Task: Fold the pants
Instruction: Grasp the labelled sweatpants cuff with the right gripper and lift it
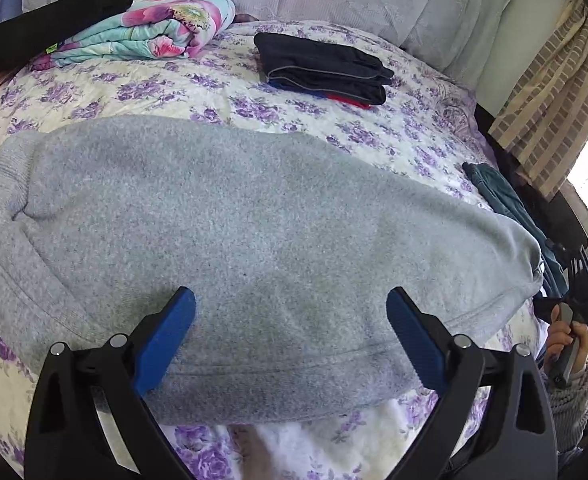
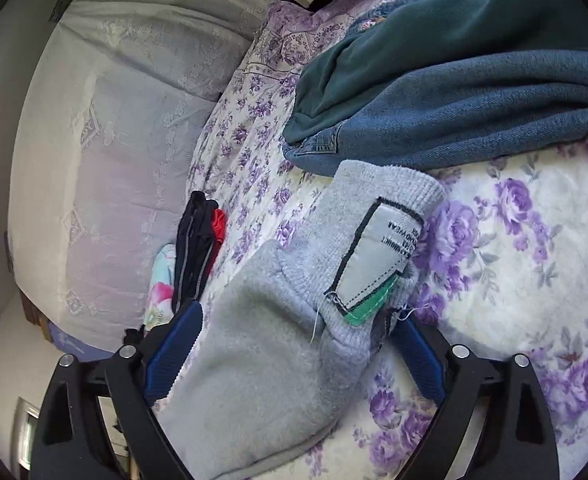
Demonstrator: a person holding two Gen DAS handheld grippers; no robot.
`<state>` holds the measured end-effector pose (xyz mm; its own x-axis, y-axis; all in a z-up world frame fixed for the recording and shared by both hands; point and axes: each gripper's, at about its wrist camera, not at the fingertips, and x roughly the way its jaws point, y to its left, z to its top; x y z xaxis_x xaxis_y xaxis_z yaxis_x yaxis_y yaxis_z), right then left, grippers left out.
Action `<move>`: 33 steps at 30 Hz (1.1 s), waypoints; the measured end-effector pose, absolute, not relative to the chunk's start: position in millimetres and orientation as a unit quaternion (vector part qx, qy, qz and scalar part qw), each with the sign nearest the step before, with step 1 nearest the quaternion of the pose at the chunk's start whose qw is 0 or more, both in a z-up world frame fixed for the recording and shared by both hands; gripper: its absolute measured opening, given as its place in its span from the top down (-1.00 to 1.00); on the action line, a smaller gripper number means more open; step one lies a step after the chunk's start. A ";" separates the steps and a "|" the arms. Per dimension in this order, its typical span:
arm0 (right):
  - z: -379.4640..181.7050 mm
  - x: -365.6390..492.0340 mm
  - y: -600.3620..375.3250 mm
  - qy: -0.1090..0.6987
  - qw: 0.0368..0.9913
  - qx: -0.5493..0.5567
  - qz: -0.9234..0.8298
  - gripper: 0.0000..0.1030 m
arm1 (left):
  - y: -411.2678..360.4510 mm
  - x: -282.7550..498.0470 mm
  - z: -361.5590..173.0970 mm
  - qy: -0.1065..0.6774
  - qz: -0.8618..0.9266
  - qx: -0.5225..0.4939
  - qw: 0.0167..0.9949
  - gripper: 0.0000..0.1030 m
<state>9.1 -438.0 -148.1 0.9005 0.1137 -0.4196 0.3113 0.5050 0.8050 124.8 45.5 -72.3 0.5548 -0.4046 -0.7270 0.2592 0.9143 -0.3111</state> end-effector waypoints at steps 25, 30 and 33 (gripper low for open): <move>-108.7 9.2 -409.1 0.195 0.911 0.350 -0.099 0.58 | -120.4 137.3 -74.7 0.439 -0.290 -0.025 0.850 -0.81; -68.9 17.6 -365.3 0.185 0.949 0.232 -0.107 0.58 | -31.3 138.3 -39.8 0.379 -0.224 -0.073 0.895 -0.82; -47.5 29.2 -325.2 0.179 0.968 0.145 -0.103 0.58 | 42.0 144.5 -35.2 0.370 -0.161 -0.128 0.906 -0.82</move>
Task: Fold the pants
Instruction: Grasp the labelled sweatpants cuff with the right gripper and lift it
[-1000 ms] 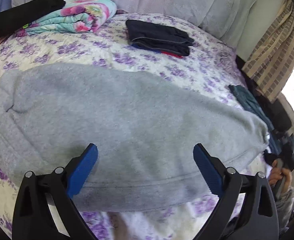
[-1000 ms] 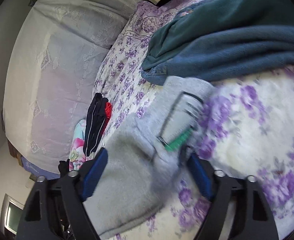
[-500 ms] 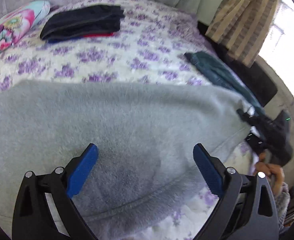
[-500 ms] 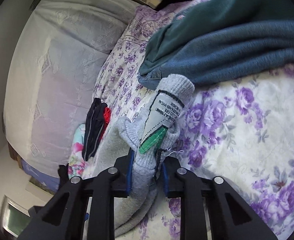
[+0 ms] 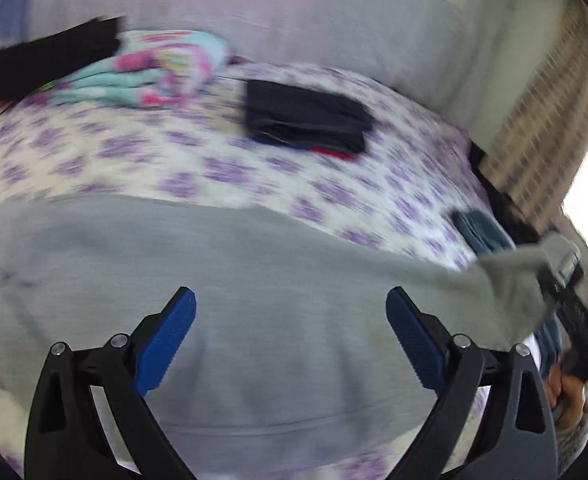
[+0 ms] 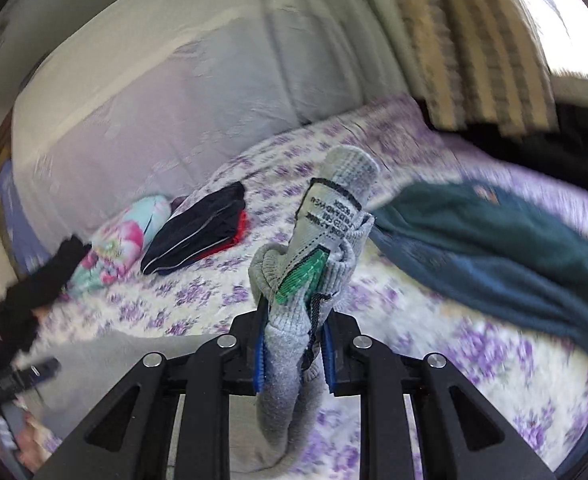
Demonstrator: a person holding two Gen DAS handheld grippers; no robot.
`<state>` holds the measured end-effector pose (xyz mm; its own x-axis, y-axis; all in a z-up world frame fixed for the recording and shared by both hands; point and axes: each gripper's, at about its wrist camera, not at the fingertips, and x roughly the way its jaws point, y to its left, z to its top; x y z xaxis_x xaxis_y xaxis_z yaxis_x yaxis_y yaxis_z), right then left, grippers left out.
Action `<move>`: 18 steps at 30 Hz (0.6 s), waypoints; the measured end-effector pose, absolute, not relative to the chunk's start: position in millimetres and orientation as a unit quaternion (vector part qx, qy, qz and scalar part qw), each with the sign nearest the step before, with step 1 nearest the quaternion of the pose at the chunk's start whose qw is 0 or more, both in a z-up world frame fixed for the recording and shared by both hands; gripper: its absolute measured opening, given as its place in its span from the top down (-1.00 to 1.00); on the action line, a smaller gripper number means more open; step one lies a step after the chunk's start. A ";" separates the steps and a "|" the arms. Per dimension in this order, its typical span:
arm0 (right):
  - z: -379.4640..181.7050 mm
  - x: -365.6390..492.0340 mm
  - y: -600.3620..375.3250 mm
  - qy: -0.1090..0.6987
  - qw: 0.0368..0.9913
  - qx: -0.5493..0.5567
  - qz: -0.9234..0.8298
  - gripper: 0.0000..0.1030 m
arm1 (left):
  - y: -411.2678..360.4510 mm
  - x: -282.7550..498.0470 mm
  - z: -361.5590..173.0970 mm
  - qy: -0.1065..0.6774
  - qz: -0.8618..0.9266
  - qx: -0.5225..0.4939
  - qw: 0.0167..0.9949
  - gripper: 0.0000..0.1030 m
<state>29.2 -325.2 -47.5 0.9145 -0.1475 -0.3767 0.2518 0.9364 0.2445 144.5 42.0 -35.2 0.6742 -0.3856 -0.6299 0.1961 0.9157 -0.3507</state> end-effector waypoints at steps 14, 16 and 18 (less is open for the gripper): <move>-51.2 86.2 -122.5 0.220 0.960 -0.172 -0.031 0.58 | 178.6 109.6 -15.7 0.308 -0.075 -0.204 0.926 -0.83; -61.9 88.5 -101.4 0.230 0.951 -0.204 -0.016 0.58 | 183.0 102.5 -15.2 0.302 -0.061 -0.193 0.932 -0.84; -71.3 89.2 -84.1 0.234 0.943 -0.238 -0.006 0.58 | 186.5 100.8 -19.2 0.303 -0.051 -0.185 0.934 -0.85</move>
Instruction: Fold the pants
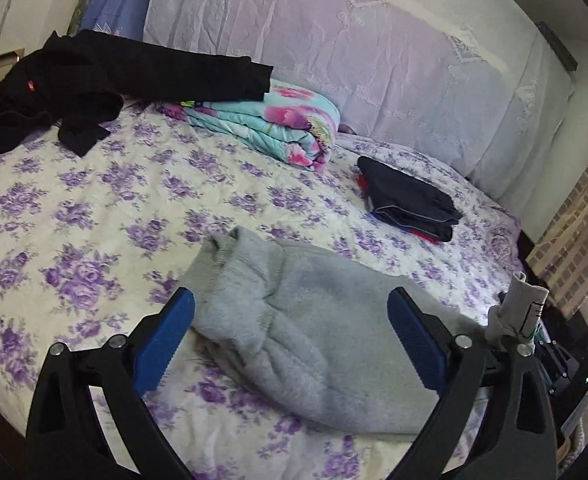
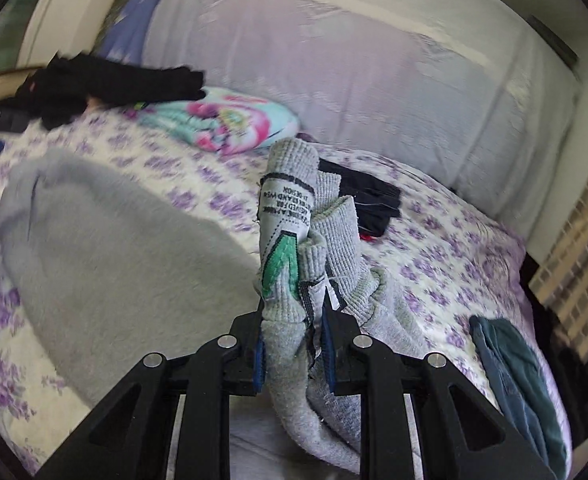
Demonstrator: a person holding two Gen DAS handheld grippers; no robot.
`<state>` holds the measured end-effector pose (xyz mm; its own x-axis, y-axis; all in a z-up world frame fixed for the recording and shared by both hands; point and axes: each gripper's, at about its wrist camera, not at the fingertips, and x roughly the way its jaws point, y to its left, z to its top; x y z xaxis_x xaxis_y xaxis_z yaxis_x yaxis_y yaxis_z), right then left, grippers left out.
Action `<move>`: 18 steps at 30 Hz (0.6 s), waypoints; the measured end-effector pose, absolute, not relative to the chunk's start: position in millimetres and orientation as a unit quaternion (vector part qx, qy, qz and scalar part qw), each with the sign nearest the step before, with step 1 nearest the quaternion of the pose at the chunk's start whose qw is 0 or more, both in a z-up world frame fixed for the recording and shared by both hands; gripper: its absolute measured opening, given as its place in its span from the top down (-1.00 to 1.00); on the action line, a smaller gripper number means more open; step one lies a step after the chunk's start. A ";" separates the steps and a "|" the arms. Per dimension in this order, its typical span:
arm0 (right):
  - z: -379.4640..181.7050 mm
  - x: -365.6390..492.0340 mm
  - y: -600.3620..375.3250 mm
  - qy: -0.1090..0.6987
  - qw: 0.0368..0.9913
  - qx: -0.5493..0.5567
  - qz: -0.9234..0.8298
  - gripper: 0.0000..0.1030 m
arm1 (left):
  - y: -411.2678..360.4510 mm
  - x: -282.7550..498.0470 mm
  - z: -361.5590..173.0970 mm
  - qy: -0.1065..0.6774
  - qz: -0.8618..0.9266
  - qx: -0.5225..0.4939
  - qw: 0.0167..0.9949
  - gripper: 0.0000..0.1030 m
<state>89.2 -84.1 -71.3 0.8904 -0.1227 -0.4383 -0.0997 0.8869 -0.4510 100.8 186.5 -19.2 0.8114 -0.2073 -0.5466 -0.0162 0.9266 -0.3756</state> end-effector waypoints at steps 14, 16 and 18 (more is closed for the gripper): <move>-108.9 57.4 -27.7 0.253 0.879 -0.389 0.109 -0.16 | 205.2 102.9 -45.8 0.334 -0.046 -0.224 0.914 -0.85; -80.2 57.6 -42.4 0.268 0.903 -0.300 0.151 -0.16 | 205.4 102.5 -45.0 0.333 -0.045 -0.223 0.915 -0.85; -51.0 70.0 -75.0 0.283 0.927 -0.169 0.179 -0.16 | 206.0 101.6 -43.6 0.331 -0.046 -0.223 0.916 -0.85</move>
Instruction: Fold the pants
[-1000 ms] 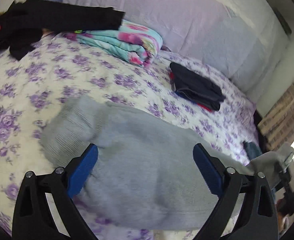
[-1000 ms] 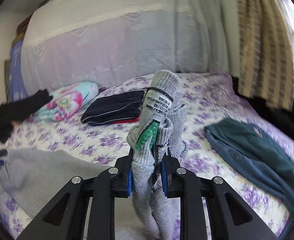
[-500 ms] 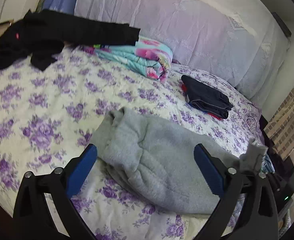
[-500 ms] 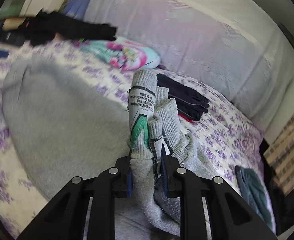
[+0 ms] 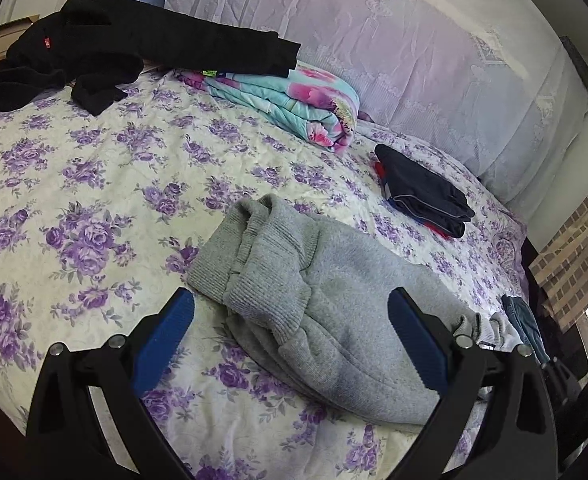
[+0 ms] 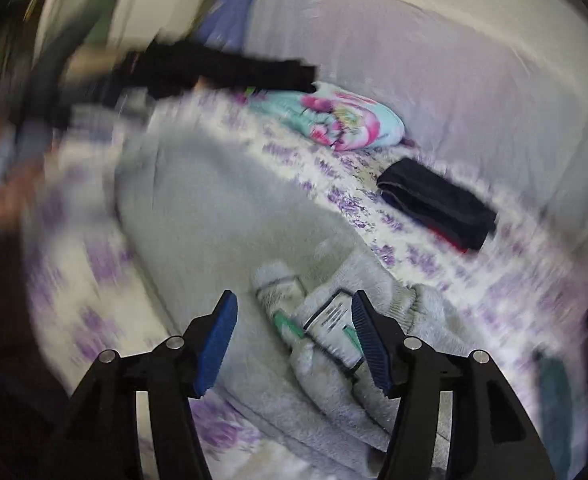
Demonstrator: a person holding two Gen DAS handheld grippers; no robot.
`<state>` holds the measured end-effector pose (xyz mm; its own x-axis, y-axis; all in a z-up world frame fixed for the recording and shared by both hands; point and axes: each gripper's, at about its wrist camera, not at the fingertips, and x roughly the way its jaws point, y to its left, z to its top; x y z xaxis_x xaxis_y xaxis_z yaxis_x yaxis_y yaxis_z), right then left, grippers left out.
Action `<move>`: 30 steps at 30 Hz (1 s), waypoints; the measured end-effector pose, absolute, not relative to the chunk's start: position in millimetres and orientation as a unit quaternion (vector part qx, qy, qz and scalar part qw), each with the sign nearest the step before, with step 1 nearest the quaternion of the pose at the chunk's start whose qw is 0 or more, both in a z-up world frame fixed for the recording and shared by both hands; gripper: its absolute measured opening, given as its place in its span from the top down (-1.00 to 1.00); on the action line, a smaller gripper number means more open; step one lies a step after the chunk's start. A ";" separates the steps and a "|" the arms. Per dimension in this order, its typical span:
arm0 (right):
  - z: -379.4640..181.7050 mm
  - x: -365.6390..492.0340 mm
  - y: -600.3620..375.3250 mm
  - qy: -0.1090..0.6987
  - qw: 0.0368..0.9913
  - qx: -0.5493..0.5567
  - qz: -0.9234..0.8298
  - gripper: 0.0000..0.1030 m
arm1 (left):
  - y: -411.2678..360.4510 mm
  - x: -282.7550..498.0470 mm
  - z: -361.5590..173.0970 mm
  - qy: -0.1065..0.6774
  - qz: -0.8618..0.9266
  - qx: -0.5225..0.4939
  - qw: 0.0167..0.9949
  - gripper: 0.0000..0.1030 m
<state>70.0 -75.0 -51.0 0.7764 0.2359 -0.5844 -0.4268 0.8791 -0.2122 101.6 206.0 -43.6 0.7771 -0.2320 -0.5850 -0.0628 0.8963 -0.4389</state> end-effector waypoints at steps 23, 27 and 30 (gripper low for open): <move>-62.4 100.8 -75.8 0.315 0.919 -0.033 0.237 -0.93 | 211.2 104.3 -64.9 0.367 0.005 -0.197 0.909 -0.85; -107.8 119.2 -71.2 0.413 0.876 -0.010 0.250 -0.93 | 210.8 104.3 -69.3 0.375 0.003 -0.199 0.905 -0.86; -101.6 110.9 -67.4 0.392 0.885 -0.027 0.251 -0.93 | 208.1 105.6 -70.6 0.384 -0.005 -0.200 0.901 -0.86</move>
